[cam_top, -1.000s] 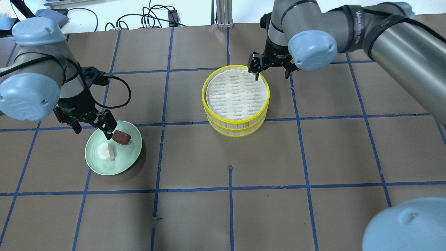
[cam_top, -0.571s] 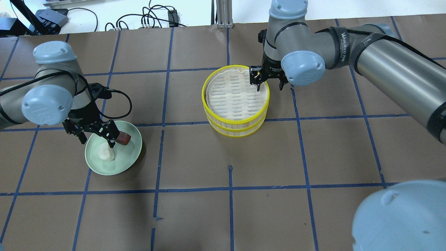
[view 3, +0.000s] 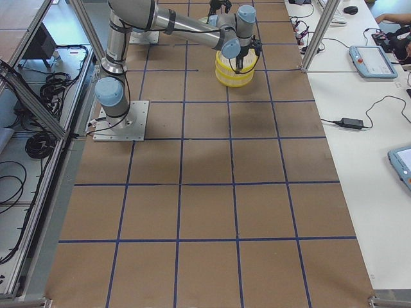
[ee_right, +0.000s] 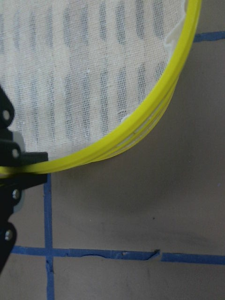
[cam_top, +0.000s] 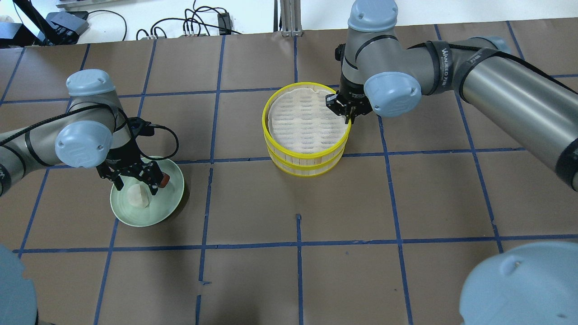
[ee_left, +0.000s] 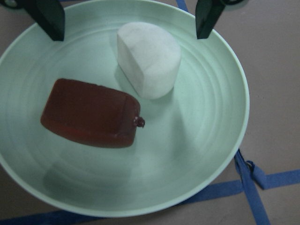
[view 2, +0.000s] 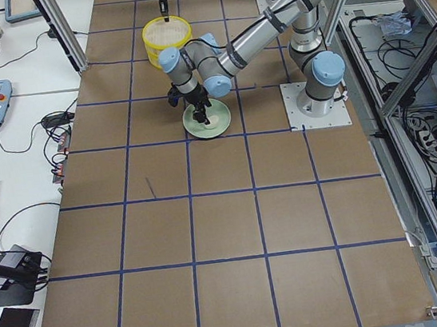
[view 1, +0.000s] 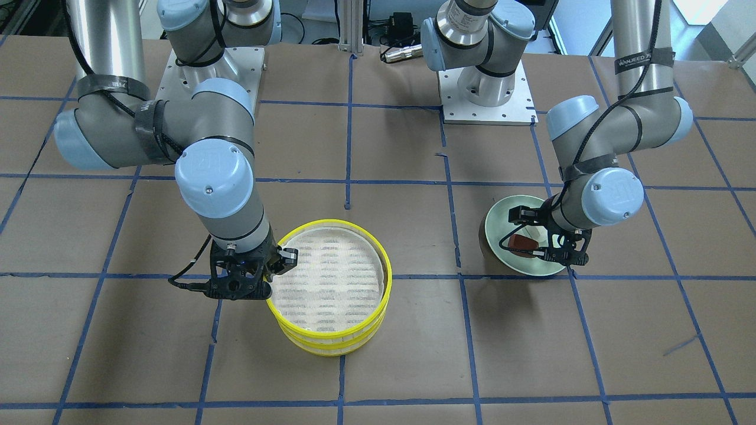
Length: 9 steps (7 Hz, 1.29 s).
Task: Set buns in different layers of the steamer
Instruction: 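Lift top steamer layer off with right gripper and set it aside while left lifts bun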
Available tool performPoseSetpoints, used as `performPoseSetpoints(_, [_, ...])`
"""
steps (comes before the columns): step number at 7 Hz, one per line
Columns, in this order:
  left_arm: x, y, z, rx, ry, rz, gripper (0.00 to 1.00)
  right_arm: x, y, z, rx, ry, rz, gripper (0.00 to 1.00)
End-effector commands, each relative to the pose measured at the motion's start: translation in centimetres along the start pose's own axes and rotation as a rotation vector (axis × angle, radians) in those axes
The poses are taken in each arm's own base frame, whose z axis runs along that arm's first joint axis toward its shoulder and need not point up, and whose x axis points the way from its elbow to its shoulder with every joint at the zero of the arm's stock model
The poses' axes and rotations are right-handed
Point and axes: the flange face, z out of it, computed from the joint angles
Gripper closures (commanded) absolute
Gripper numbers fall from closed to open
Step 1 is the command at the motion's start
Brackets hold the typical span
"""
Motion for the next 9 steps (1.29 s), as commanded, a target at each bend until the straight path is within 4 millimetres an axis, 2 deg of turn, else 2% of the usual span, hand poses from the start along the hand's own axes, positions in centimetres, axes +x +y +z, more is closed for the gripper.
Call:
performPoseSetpoints(1, [-0.6,1.4,2.9,-0.053,0.037,-0.021,0.02,2.1,2.9,-7.3,-0.021,0.004,-0.098,0.95])
performPoseSetpoints(2, [-1.5,1.6,3.2,-0.055,0.045,-0.037,0.11,8.1,1.9,-9.0,-0.016,0.012,-0.164,0.95])
performPoseSetpoints(3, [-1.6,1.5,3.0,-0.051,0.044,-0.032,0.56,16.3,0.3,-8.9,-0.017,-0.007,-0.195,0.95])
performPoseSetpoints(4, [-1.7,1.5,2.8,-0.045,0.043,-0.035,0.91,22.2,-0.3,-9.1,-0.003,-0.004,-0.251,0.95])
performPoseSetpoints(5, [-1.7,1.0,1.2,0.002,0.019,-0.037,0.98,27.0,-0.6,-8.4,-0.012,0.002,-0.323,0.95])
performPoseSetpoints(6, [-1.7,0.3,-3.4,0.106,-0.03,-0.029,0.99,31.5,-0.7,-7.8,-0.006,0.0,-0.289,0.95])
performPoseSetpoints(7, [-1.2,0.1,-7.2,0.171,-0.06,-0.021,1.0,33.4,-0.8,-6.8,-0.015,-0.005,-0.338,0.95])
performPoseSetpoints(8, [0.4,1.1,-9.8,0.195,-0.077,-0.001,1.0,33.4,-1.0,-6.6,-0.004,-0.001,-0.343,0.95])
performPoseSetpoints(9, [1.8,4.1,-12.9,0.228,-0.06,-0.003,1.0,33.4,-1.1,-6.3,-0.005,-0.008,-0.341,0.95])
